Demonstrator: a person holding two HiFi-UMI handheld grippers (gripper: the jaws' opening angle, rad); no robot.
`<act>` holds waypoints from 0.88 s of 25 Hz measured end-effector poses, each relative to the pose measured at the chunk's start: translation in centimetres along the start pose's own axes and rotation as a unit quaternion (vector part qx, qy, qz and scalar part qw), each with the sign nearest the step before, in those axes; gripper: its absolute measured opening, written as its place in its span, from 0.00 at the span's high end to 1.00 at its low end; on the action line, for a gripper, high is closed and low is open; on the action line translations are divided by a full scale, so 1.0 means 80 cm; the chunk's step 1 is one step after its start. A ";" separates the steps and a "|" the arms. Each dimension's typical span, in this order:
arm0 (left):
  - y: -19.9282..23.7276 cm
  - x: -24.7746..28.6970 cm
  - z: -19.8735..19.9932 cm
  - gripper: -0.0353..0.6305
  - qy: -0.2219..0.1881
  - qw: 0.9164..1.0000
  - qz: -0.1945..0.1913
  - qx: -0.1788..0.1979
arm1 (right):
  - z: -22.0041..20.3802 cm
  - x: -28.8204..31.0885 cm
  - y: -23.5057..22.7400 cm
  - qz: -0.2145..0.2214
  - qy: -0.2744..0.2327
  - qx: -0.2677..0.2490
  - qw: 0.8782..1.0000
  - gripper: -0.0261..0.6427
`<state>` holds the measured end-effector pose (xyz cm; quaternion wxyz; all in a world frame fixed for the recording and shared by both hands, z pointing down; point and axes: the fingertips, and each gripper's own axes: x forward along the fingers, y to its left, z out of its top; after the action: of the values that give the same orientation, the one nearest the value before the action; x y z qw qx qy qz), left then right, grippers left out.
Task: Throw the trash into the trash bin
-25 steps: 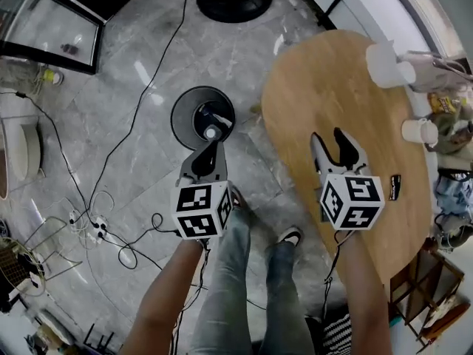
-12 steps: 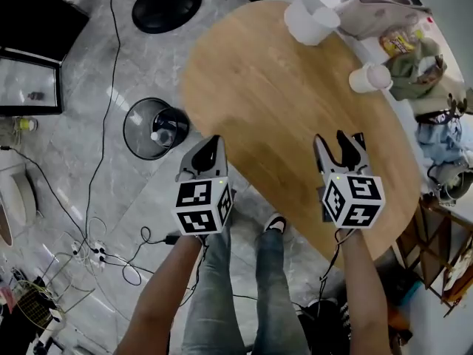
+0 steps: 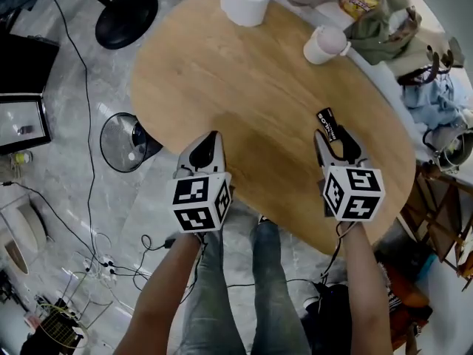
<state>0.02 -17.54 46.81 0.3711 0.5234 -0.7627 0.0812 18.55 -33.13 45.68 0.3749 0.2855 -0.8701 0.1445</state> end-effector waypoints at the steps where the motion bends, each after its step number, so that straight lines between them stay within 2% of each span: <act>1: -0.008 0.005 0.000 0.93 0.002 1.000 -0.003 0.003 | -0.004 -0.001 -0.009 -0.003 0.002 0.004 1.000 0.63; 11: -0.062 0.042 0.003 0.93 0.011 1.000 -0.022 0.014 | -0.040 0.018 -0.063 -0.012 0.032 0.000 0.999 0.64; 22: -0.067 0.060 -0.006 0.93 0.016 1.000 -0.018 0.005 | -0.068 0.048 -0.081 0.003 0.069 -0.012 0.998 0.66</act>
<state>4.01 -23.21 48.83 0.3822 0.5371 -0.7469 0.0871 23.40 -37.23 52.46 0.4374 0.2676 -0.8445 0.1545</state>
